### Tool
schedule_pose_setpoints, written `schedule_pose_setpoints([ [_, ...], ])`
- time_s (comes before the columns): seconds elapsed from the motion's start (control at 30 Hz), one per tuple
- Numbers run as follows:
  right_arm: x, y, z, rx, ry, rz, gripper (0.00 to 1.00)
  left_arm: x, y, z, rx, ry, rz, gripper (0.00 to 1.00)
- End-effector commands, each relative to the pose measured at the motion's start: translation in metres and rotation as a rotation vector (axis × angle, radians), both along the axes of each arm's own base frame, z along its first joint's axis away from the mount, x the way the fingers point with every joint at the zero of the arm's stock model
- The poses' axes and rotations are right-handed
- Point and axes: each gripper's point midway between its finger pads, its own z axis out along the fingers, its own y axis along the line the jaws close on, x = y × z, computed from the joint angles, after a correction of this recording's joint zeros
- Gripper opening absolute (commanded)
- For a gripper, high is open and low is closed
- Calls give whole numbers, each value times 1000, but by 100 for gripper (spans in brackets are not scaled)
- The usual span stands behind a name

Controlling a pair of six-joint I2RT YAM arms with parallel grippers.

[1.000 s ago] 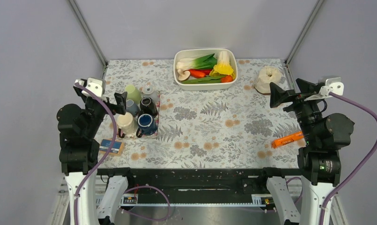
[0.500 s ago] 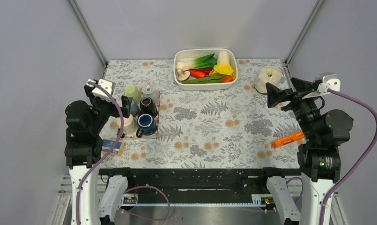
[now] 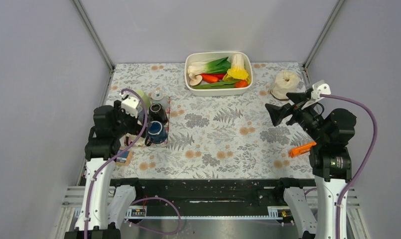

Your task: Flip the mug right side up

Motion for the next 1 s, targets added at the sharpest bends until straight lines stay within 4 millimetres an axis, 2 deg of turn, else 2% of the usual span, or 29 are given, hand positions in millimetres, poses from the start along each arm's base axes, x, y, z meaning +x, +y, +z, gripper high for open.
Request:
schedule_pose_setpoints([
  [0.0,6,8,-22,3,43,61,99,3,-10,-33,44,45,-105,99],
  [0.17,9,12,-34,19,80,85,99,7,-8,-73,106,120,-160,98],
  [0.33,10,11,-41,16,82,83,99,1,-10,-96,139,184,-222,90],
  [0.43,10,12,-42,17,86,90,99,-2,-12,-106,145,213,-250,86],
  [0.57,10,13,-45,20,93,95,99,-6,-12,-119,153,275,-279,74],
  [0.9,11,14,-49,17,98,104,99,3,-1,-142,181,347,-236,59],
  [0.97,11,14,-49,17,100,105,99,5,1,-146,188,352,-233,53],
])
